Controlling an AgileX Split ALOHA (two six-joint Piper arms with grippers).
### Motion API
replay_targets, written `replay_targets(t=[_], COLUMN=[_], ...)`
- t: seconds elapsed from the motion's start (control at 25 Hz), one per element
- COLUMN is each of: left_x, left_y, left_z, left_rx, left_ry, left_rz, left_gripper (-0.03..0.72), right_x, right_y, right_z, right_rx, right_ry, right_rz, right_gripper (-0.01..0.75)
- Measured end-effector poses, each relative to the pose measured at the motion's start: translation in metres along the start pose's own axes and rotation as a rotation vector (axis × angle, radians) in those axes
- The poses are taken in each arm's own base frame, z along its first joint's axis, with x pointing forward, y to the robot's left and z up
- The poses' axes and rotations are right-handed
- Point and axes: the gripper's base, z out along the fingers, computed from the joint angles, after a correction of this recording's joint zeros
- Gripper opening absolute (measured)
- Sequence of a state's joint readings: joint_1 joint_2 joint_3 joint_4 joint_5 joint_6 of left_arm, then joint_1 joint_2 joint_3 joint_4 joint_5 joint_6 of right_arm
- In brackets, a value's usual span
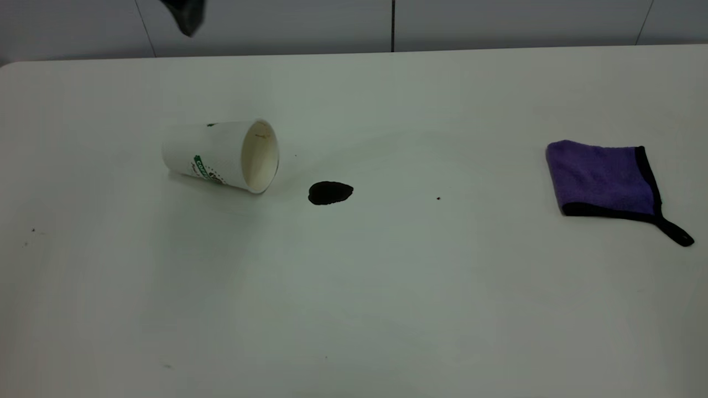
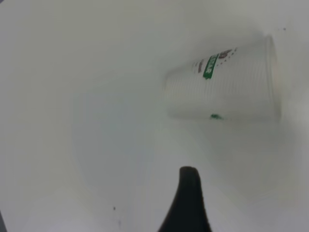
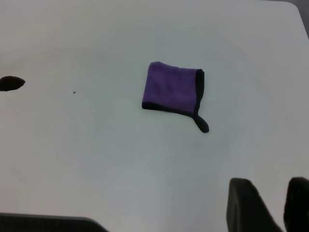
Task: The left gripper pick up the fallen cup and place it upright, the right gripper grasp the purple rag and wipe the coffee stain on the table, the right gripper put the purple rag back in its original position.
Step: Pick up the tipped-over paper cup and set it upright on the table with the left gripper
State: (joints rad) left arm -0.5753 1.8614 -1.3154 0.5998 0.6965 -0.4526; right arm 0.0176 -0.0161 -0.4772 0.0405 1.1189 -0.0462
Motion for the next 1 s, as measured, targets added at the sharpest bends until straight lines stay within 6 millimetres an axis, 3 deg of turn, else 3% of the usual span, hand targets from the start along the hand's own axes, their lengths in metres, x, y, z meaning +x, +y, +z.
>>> replay_targets(t=[0.12, 0.4, 0.72, 0.84, 1.0], left_x=[-0.016, -0.034, -0.033, -0.027, -0.024], left_y=[-0.027, -0.065, -0.086, -0.085, -0.075], left_z=[0.039, 0.114, 0.173, 0.185, 0.191], left_rx=[-0.026, -0.071, -0.163, -0.229, -0.298], left_ry=[0.023, 0.044, 0.06, 0.08, 0.113], left_rz=[0.036, 0.131, 0.239, 0.282, 0.291], left_gripper=[0.7, 0.681, 0.653, 0.584, 0.375], right_x=[0.0, 0.0, 0.0, 0.0, 0.0], right_y=[0.0, 0.0, 0.0, 0.0, 0.0], right_z=[0.0, 0.0, 0.0, 0.0, 0.0], right_rx=[0.0, 0.0, 0.0, 0.0, 0.0], right_ry=[0.0, 0.0, 0.0, 0.0, 0.0], right_rz=[0.0, 0.0, 0.0, 0.0, 0.0], right_gripper=[0.239, 0.239, 0.239, 0.239, 0.239])
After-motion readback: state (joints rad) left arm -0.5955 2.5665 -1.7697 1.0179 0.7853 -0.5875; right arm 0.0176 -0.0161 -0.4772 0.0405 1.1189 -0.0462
